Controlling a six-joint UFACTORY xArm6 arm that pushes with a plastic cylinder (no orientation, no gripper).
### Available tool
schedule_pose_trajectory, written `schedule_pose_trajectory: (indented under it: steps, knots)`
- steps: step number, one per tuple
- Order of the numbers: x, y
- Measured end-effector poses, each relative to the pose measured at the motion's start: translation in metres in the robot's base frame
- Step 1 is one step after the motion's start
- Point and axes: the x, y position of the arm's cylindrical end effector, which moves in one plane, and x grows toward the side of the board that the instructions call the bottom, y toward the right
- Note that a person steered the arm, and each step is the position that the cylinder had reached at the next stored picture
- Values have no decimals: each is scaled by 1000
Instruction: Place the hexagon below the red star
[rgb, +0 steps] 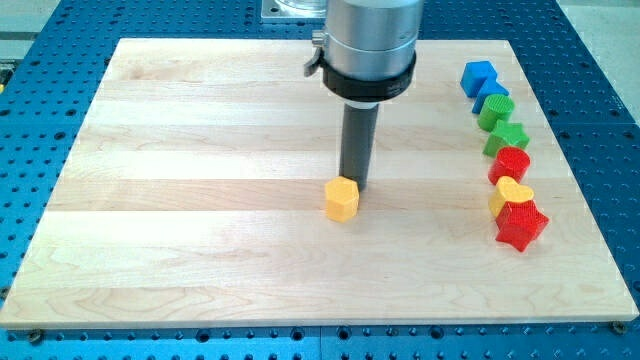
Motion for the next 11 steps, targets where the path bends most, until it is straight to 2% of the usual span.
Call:
schedule_pose_trajectory:
  steps: [1, 2, 3, 5, 6, 8, 9, 10, 11]
  knots:
    - [3, -46]
    - [10, -50]
    - [44, -47]
    - [49, 50]
    - [44, 88]
    - [-32, 56]
    - [-64, 82]
    - [-31, 115]
    - [-29, 114]
